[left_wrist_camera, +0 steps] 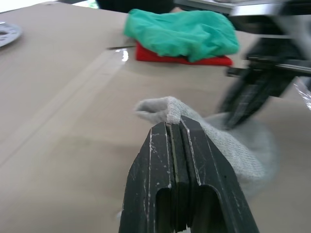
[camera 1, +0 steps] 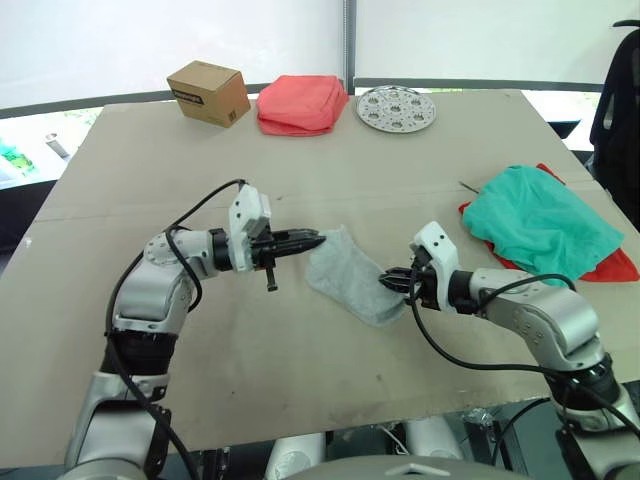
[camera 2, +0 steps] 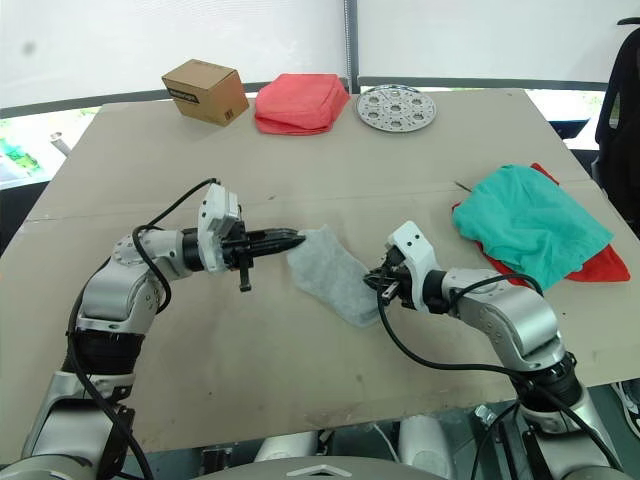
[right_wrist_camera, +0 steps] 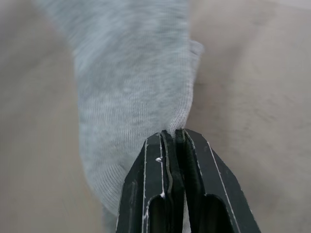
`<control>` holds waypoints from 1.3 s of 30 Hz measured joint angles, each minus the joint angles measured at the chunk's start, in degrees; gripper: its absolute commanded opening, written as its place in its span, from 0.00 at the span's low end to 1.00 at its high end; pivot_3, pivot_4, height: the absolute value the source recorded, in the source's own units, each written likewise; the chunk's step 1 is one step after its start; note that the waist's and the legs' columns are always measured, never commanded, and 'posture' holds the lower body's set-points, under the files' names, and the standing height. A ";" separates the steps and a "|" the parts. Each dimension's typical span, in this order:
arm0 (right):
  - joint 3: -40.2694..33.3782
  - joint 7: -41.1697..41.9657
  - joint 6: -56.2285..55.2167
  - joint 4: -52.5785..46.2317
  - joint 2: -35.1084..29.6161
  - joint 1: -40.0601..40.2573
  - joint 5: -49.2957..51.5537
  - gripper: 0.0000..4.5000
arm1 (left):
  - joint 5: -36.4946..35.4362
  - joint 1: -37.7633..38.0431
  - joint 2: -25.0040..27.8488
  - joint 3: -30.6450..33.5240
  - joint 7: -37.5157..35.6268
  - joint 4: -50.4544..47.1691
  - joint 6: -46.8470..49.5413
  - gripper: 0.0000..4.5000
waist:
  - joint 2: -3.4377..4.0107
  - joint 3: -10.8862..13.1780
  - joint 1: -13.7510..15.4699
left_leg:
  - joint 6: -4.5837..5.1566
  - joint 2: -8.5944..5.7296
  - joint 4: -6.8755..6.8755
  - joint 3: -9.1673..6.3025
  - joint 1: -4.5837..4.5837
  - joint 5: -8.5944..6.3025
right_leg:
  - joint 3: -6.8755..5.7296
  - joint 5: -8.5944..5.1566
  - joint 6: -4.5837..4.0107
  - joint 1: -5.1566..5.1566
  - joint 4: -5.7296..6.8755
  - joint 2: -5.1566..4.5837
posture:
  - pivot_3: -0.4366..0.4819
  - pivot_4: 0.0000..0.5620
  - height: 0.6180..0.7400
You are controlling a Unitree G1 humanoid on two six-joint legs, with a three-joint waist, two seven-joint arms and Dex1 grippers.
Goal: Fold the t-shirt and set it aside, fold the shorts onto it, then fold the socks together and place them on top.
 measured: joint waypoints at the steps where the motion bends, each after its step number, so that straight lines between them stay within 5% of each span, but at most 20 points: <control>1: -0.65 -0.01 1.16 -1.30 -0.02 0.44 1.15 0.02 | -0.41 -0.77 -0.13 0.06 0.41 0.35 1.32 0.00 | 0.00 0.00 -0.02 | 0.00 0.00 0.00 0.00 0.00 0.00 | 0.00 0.00 0.00 0.00 0.00 0.00 | 0.48 0.27 1.00; 8: -2.14 -0.22 6.07 -4.49 -0.96 1.19 6.06 0.02 | -3.90 -0.69 2.68 -0.61 -1.04 -0.66 12.86 0.00 | 0.00 0.00 -0.18 | 0.00 0.03 -0.01 -0.01 0.02 0.00 | 0.01 0.00 0.00 -0.01 0.01 0.04 | 0.48 0.27 1.00; 22: 3.70 -2.30 1.28 1.23 -5.14 3.51 -1.77 0.02 | 10.06 0.76 -3.94 -10.21 3.37 7.27 -2.02 0.00 | -0.02 -0.01 0.06 | 0.00 -0.02 0.04 0.02 0.00 0.00 | 0.04 0.00 -0.01 0.01 0.00 0.02 | 0.48 0.27 1.00; 25: 5.08 -2.19 -1.47 1.95 -5.88 3.57 -4.02 0.24 | 12.58 0.95 -3.66 -10.77 4.00 10.54 -4.81 0.24 | -0.03 -0.03 0.01 | 0.00 -0.02 0.03 0.04 0.02 0.00 | 0.04 0.00 0.00 0.01 0.00 0.02 | 0.48 0.27 1.00; 28: 6.36 -1.82 -4.16 2.96 -7.04 3.22 -6.00 0.57 | 12.35 1.71 -2.59 -10.19 3.44 10.82 -4.90 0.57 | -0.03 -0.04 -0.03 | 0.00 -0.01 0.04 0.04 0.03 0.00 | 0.05 0.00 0.00 0.02 0.00 0.01 | 0.48 0.27 1.00; 30: 7.93 -1.27 -5.71 3.35 -7.51 2.43 -7.47 0.57 | 10.63 2.89 -2.11 -7.85 3.58 10.03 -2.95 0.77 | -0.04 -0.04 -0.10 | 0.00 0.02 0.04 0.03 0.04 0.00 | 0.05 0.00 0.00 0.02 0.00 0.01 | 0.48 0.27 1.00; 39: 0.76 1.42 -1.81 0.50 -5.49 -3.35 -0.73 0.57 | -1.66 8.78 2.66 6.05 4.14 0.57 9.22 0.77 | -0.01 -0.02 0.07 | 0.00 0.13 0.05 -0.02 0.02 0.00 | 0.00 0.00 0.00 0.02 0.00 -0.01 | 0.48 0.27 1.00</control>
